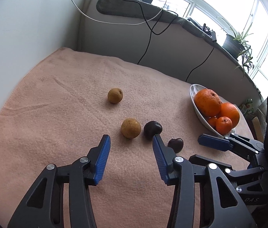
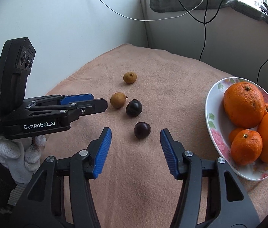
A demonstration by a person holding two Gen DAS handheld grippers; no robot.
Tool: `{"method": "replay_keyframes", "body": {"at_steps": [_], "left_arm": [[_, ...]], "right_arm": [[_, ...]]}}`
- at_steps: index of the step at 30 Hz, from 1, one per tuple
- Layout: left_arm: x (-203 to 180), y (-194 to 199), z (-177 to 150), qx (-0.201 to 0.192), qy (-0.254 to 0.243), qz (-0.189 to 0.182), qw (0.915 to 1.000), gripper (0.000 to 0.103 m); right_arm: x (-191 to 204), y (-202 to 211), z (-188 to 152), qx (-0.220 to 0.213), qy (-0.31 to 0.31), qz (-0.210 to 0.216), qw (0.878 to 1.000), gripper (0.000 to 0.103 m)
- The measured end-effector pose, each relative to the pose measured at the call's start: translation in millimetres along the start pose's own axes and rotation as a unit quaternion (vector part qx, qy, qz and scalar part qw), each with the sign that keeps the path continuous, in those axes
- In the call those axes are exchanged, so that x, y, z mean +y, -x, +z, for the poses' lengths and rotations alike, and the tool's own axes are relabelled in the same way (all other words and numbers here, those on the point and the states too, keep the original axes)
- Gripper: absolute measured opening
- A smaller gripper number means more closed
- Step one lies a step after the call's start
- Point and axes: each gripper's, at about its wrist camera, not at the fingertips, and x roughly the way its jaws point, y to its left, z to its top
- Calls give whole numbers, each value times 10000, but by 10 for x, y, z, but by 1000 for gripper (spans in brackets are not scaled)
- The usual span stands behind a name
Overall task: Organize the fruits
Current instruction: 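Close the left gripper on the brown round fruit while the right gripper closes on the plum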
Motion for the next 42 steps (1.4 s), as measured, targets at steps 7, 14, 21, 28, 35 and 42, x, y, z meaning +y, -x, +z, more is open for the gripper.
{"method": "replay_keyframes", "body": {"at_steps": [7,14,21,28,35,42], "left_arm": [[13,-112,54,73,-39,23,10000,37],[30,-220,70,161,-39,32,9999,34],[46,-286,80,211,-29,15,9998,27],[31,-294,77,187,-106,39,9998,24],[6,-274,70,147,-135,59,9998,24],[-2,-186,69,39,-70,30,10000,24]], "right_arm": [[-35,-139,26,94,-88,21,9999,48],[-58,-258,61,186,-110,50,9998,42],[-59,-357,68,253,-127,62,9996,37],[-61,-386,58,282,-136,38,9995,27],[-64,-386,58,258,-172,31,9995,23],[-81,-259,75,52,-238,3,9997,23]]}}
